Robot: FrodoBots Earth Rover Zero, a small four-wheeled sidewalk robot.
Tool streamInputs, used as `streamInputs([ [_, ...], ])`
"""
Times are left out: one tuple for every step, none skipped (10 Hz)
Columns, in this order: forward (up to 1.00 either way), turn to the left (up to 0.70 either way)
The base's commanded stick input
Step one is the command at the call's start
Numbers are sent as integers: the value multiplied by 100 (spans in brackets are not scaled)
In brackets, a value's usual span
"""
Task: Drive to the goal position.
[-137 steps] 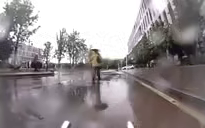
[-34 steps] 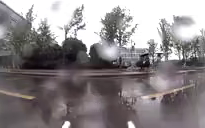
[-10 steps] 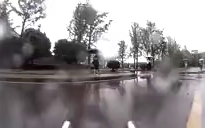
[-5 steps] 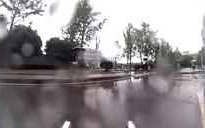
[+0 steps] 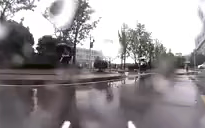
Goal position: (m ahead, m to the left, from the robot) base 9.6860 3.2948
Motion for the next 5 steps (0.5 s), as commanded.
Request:
streamInputs([
  [70,-14],
  [70,-14],
  [70,-14],
  [70,-14],
  [70,-14],
])
